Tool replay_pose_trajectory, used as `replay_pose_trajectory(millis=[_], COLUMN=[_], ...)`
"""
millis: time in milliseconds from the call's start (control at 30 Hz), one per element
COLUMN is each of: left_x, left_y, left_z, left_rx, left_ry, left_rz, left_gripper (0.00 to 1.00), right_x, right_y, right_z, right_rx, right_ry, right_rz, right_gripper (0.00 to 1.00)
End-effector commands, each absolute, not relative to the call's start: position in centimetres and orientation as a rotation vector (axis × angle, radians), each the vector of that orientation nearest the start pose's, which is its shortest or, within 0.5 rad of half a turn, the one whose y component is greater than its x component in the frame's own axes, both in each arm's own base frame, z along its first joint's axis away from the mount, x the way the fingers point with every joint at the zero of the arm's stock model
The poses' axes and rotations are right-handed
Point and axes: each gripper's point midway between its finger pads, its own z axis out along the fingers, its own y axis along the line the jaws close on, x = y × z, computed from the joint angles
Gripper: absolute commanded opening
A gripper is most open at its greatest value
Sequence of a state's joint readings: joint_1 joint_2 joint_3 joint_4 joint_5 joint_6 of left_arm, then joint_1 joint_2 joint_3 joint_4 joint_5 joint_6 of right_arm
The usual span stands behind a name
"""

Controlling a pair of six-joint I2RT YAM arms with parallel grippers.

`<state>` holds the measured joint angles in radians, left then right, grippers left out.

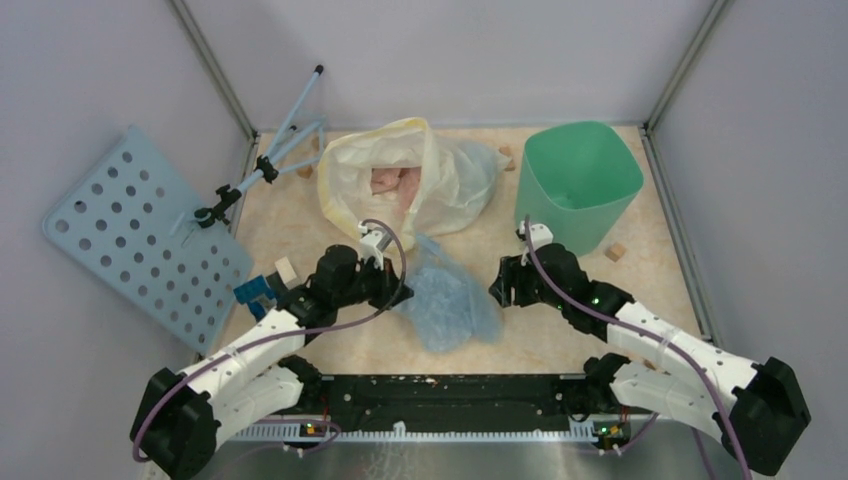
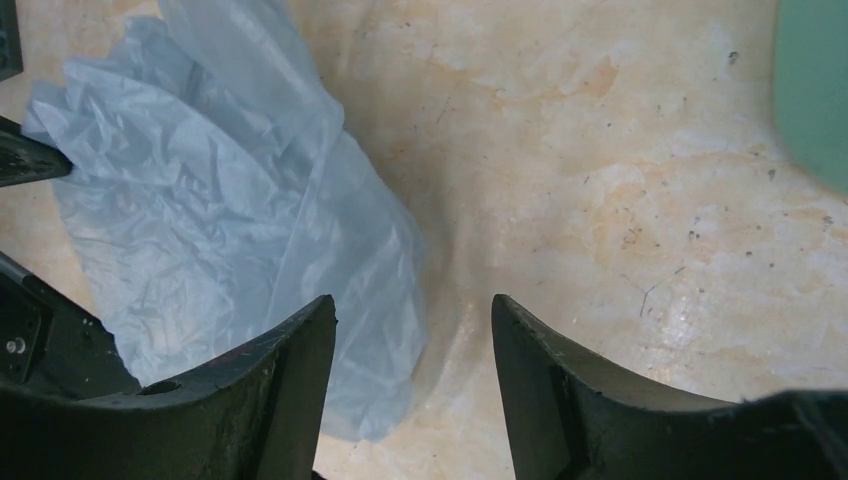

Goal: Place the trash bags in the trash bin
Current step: Unfold the trash bag at the center of the board.

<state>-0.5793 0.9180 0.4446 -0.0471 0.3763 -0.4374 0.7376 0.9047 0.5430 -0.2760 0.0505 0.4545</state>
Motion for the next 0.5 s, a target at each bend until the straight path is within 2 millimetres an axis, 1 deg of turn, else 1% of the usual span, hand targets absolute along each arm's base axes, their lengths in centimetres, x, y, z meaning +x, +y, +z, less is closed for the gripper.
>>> replay_pose_trajectory(millis=[0,100,133,200,300,433,467], left_x=[19.4,18.6,18.4,18.1,18.0,18.0,17.9], left_y=[-22.0,-22.4,-22.5,-22.7,-22.6,-22.6,-22.7], left_z=[11.7,11.5,11.5,11.5,11.4,11.3,11.3], left_rx=[0.401,0.434,0.444,0.463,0.475,0.484,0.49], left_ry=[2.099,2.073,2.069,2.061,2.061,2.066,2.065], left_rz=[-0.984,-1.033,-1.049,-1.07,-1.064,-1.064,-1.068], left_gripper=[0.0,0.0,0.0,0.0,0.0,0.0,0.0], right_x=[19.8,18.9,18.6,18.3,18.0,17.5,17.5], right_y=[22.0,22.8,23.1,23.7,24.6,26.3,26.9], right_z=[11.6,11.4,11.4,11.7,11.9,12.8,13.4], right_rx=[-0.344,-0.388,-0.405,-0.431,-0.469,-0.574,-0.621], right_ry=[2.232,2.228,2.224,2.203,2.194,2.14,2.112], right_rz=[0.733,0.806,0.835,0.89,0.937,0.986,0.981], right_gripper=[0.6,0.66,0.71,0.89,0.91,0.91,0.91])
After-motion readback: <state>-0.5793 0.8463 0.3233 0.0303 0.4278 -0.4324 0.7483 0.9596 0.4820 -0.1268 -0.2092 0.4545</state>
